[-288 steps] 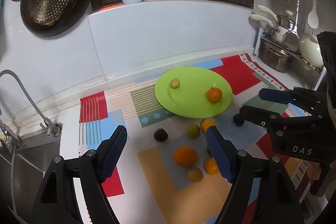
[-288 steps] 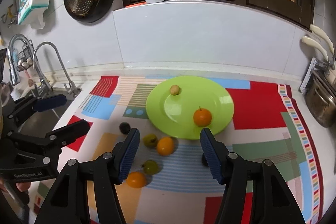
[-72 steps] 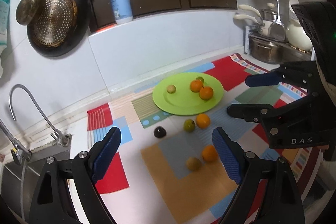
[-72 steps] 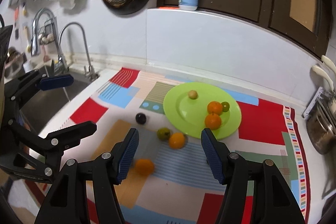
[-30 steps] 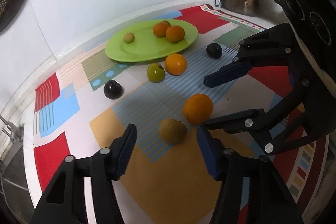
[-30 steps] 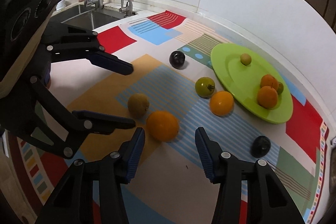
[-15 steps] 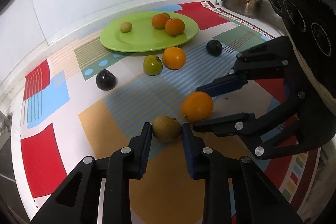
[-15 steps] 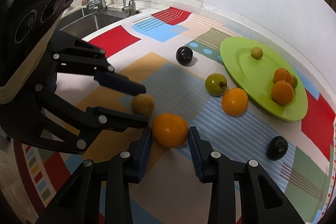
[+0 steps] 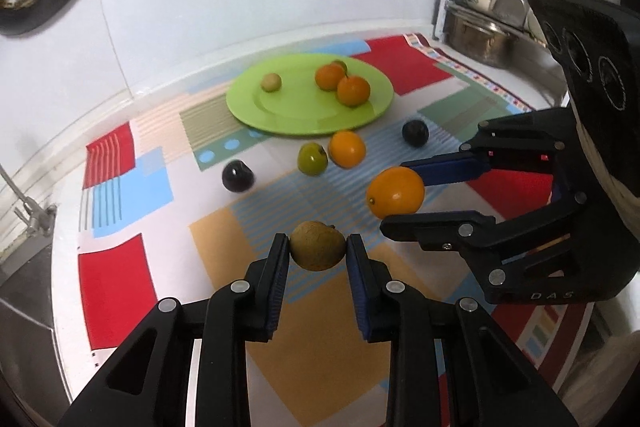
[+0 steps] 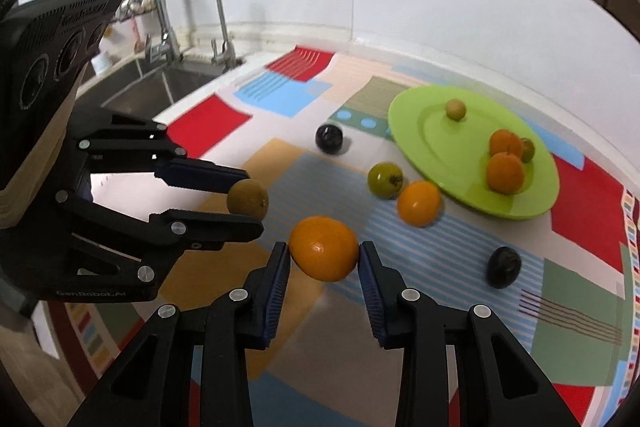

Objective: Organize fruits
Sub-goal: 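Lift both held fruits and carry them over the green plate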

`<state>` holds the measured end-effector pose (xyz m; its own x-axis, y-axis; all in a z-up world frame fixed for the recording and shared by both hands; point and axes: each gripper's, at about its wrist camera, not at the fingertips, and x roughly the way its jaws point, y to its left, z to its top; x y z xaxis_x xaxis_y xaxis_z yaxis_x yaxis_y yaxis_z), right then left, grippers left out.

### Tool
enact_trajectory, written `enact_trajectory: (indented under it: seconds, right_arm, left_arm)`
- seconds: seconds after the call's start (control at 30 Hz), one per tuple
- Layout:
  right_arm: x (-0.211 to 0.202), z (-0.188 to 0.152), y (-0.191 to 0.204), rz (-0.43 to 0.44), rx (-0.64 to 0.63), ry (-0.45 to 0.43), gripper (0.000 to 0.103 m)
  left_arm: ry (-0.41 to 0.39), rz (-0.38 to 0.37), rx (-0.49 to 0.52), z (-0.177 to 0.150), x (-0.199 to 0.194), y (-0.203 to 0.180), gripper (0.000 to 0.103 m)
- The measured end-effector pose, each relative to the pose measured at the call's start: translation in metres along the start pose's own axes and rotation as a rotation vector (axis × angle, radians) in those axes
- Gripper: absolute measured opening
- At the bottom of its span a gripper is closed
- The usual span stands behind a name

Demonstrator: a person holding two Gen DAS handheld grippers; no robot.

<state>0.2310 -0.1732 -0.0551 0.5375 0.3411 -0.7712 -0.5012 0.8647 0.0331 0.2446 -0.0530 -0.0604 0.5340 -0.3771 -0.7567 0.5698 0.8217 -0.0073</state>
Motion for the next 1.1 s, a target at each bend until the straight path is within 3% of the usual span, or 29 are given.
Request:
enact_trajectory:
  seconds: [0.47, 0.67, 1.1]
  right_arm:
    - [-0.044, 0.021, -0.007, -0.061, 0.089, -0.130, 0.036]
    - [-0.056, 0.028, -0.020, -0.087, 0.151, -0.168, 0.036]
    - [-0.064, 0.047, -0.046, -0.148, 0.191, -0.210, 0.036]
  left_arm:
    - [-0.108, 0.072, -0.027, 0.028, -0.033, -0.008, 0.029]
    - [-0.147, 0.081, -0.075, 0.046, -0.037, -0.005, 0.029]
    - [-0.174, 0.098, -0.083, 0.079, -0.029, -0.005, 0.029]
